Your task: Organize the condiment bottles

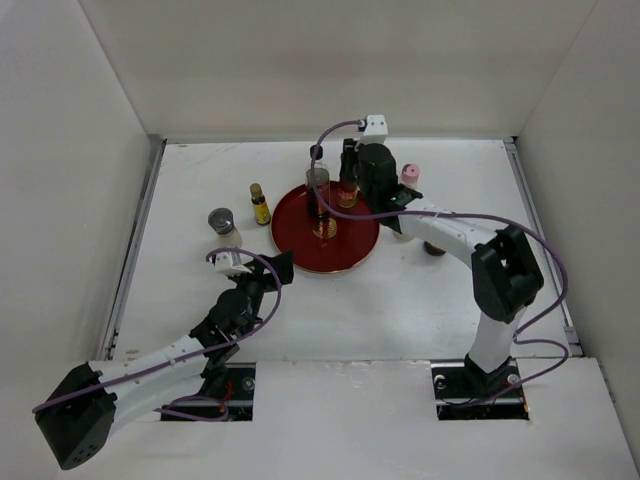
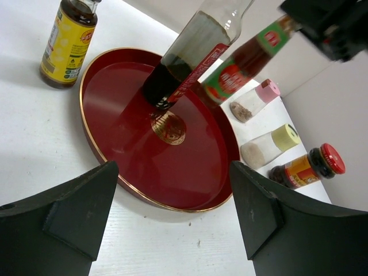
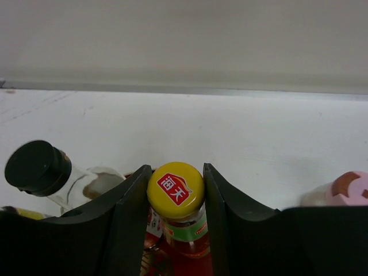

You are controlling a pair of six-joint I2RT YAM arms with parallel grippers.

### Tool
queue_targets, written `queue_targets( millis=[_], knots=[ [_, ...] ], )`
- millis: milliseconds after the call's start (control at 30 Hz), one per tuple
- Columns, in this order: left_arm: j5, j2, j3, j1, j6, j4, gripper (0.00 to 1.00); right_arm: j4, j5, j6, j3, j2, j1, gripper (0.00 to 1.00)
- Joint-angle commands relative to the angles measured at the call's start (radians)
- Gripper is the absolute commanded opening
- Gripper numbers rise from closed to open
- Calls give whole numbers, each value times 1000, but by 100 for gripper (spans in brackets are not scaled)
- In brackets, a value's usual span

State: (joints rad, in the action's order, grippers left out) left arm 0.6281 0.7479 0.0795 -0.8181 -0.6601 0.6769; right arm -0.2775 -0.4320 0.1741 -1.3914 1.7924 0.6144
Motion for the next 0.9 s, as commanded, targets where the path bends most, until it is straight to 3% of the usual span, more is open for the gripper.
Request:
queue_targets(
  millis=[0, 300, 467, 567, 733, 867],
  knots=[
    [-11, -22, -9, 7, -7, 47, 77, -144, 1, 4, -84, 31, 20, 33],
    [-13, -2, -9, 9, -9, 55, 77, -184, -19, -4, -29, 64, 51, 43],
    [-19, -4, -9, 9, -12, 56, 77, -193, -43, 7, 35, 15, 55, 73],
    [-21, 13, -6, 10, -15, 56, 77, -193, -40, 18, 81, -59, 51, 81],
    [-21, 1, -6, 10, -16, 56, 77, -183, -27, 36, 179, -171, -27, 86],
    [-22, 7, -4, 9, -16, 56, 77, -79, -25, 59, 194, -157, -150, 92]
  ],
)
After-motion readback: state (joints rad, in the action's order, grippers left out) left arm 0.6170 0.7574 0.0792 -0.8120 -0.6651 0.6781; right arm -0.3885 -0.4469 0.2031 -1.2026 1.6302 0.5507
